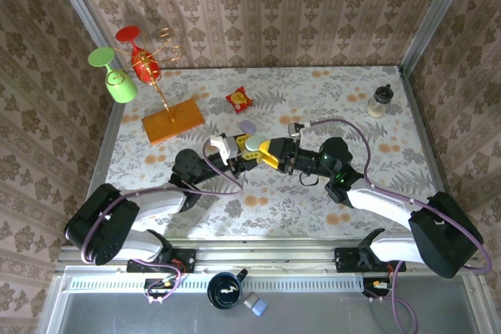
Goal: Insert wireless bluetooth earbuds into charging case
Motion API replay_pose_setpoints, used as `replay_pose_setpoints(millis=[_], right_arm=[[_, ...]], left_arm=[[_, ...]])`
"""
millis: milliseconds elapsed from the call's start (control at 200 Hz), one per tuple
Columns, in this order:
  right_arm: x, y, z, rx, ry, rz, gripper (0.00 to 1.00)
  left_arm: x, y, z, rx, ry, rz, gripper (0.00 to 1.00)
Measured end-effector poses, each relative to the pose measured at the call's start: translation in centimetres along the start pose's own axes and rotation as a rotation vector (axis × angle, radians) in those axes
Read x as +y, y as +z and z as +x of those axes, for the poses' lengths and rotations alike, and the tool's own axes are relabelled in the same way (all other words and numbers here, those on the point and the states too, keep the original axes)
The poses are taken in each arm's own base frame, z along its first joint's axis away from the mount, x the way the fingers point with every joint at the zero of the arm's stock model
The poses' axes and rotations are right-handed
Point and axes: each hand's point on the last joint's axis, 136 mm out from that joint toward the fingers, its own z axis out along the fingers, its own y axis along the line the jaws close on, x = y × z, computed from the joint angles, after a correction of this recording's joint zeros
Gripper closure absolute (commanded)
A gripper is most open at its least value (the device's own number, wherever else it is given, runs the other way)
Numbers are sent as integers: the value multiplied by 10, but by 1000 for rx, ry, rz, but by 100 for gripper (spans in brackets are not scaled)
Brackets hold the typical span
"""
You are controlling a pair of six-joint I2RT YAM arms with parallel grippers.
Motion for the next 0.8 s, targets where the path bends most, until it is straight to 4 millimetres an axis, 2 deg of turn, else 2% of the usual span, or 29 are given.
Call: replay_pose_setpoints(millis=[210, 280, 435, 540, 695, 795], right_arm=[[8, 0, -2, 10, -22, -16, 64], [9, -1, -2, 12, -26, -14, 64], [8, -1, -2, 15, -29, -4, 50], [7, -2, -6, -6, -23, 0, 49], [7, -2, -8, -13, -6, 0, 60], [9, -2, -8, -15, -2, -5, 72]], left_arm=[[-6, 0, -6, -14, 3, 26, 82], [-6, 0, -6, -14, 0, 28, 82], [-9, 0, -6, -13, 1, 42, 82], [-15, 0, -5, -12, 1, 67, 82], [-19, 0, -5, -10, 5, 85, 82], [-19, 0, -4, -10, 9, 83, 78]])
